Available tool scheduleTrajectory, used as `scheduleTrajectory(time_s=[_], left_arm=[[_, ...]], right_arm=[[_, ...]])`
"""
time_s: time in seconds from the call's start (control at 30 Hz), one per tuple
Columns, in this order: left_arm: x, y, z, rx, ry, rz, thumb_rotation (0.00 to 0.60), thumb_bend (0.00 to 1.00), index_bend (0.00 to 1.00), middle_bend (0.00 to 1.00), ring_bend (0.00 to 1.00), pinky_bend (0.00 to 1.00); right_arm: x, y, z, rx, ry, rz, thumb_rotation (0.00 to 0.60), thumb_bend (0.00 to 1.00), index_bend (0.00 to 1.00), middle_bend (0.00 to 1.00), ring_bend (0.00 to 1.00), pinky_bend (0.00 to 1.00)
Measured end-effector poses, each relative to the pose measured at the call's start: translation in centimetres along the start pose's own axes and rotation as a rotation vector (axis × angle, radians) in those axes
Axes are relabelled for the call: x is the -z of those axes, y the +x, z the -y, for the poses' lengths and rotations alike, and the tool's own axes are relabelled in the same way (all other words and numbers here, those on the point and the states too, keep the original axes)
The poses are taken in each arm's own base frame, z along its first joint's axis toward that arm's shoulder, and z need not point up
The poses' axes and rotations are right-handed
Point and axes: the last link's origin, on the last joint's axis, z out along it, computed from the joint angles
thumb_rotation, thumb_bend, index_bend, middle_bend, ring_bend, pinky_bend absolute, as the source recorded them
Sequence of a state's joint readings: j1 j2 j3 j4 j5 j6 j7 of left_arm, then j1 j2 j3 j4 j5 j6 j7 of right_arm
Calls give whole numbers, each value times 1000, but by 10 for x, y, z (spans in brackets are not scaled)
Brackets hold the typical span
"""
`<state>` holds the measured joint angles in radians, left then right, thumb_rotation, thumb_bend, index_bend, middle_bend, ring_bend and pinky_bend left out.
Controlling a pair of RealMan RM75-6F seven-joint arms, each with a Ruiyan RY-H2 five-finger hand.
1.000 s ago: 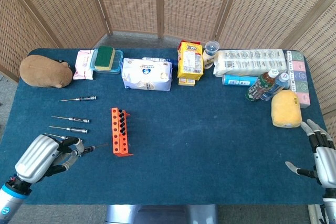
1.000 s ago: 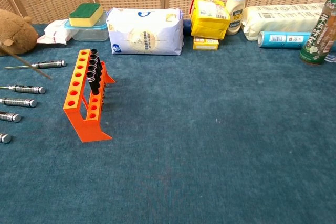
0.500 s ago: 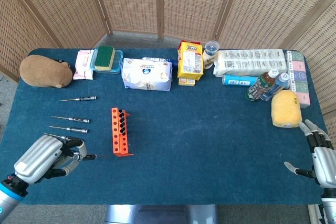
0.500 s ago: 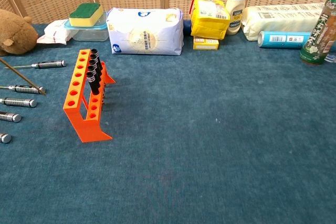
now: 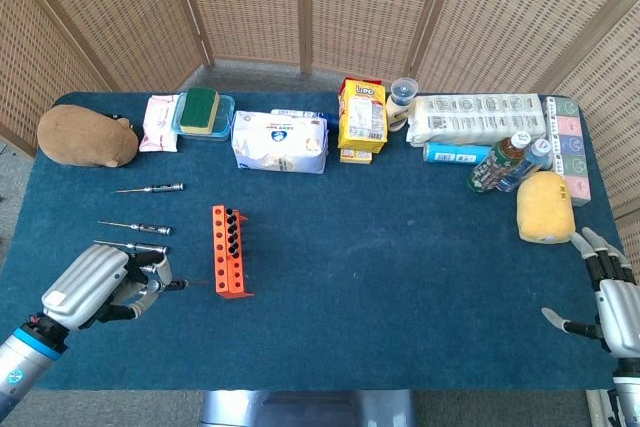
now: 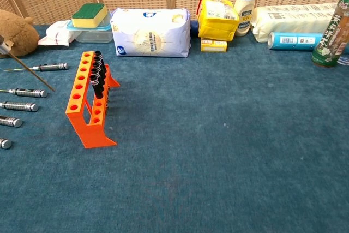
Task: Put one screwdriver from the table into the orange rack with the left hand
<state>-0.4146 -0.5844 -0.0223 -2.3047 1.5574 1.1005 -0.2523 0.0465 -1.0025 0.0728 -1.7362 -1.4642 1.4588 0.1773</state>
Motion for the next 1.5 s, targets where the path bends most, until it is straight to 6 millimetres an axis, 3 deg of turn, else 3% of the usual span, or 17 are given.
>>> scheduleTrajectory(time_s=[0.47,1.5], left_arm=[[-17,-5,0,-14,16,21,600,380,518,1000,1000,995],[-26,-15,-2,-26,42,54,600,379,518,1000,1000,995]], right_arm=[[0,1,-1,-3,-3,-2,600,0,56,19,18,0],[0,5,-2,-14,-3,-12,600,0,57,19,19,0]])
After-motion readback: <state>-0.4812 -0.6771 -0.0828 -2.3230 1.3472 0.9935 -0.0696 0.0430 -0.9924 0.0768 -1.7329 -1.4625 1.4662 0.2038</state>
